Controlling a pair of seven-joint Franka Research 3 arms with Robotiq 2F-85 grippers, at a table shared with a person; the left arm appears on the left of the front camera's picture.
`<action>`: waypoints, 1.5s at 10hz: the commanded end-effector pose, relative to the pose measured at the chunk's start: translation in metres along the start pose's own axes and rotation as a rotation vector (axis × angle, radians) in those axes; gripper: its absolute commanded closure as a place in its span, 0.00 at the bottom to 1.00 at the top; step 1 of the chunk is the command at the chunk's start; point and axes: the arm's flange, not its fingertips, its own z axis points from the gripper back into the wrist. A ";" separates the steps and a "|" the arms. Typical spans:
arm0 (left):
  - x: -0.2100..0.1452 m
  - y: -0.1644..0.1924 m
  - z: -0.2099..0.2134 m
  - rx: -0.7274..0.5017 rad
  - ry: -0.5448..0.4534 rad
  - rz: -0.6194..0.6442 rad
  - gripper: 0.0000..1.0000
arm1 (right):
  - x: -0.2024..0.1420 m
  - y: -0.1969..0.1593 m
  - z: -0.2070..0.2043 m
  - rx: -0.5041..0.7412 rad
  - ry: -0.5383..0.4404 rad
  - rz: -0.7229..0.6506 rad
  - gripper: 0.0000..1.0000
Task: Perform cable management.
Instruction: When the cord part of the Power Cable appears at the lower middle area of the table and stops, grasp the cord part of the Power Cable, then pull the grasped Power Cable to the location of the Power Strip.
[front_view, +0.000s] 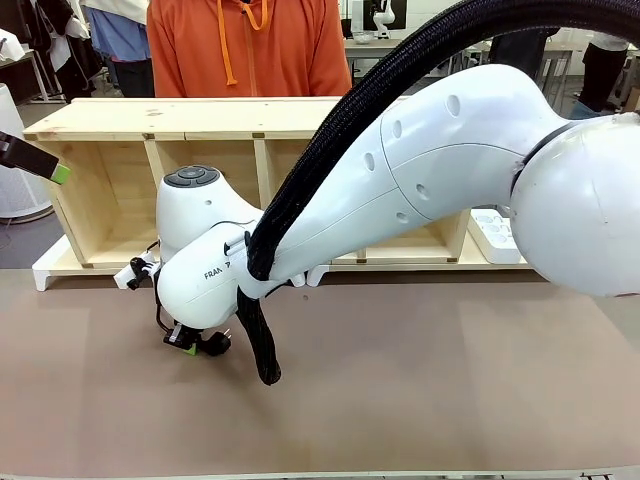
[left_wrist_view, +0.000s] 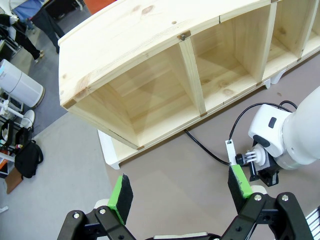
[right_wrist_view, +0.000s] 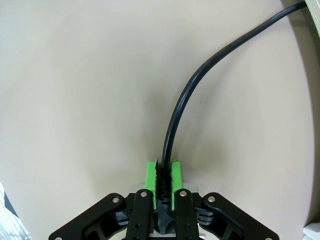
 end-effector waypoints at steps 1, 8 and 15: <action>0.001 0.000 -0.001 0.001 -0.006 0.001 0.00 | 0.000 0.001 0.000 0.001 0.001 0.001 1.00; 0.001 0.000 -0.001 0.001 -0.006 0.001 0.00 | 0.000 0.001 0.000 0.001 0.001 0.001 1.00; 0.001 0.000 -0.001 0.001 -0.006 0.001 0.00 | -0.002 0.005 0.007 -0.005 0.002 0.006 0.86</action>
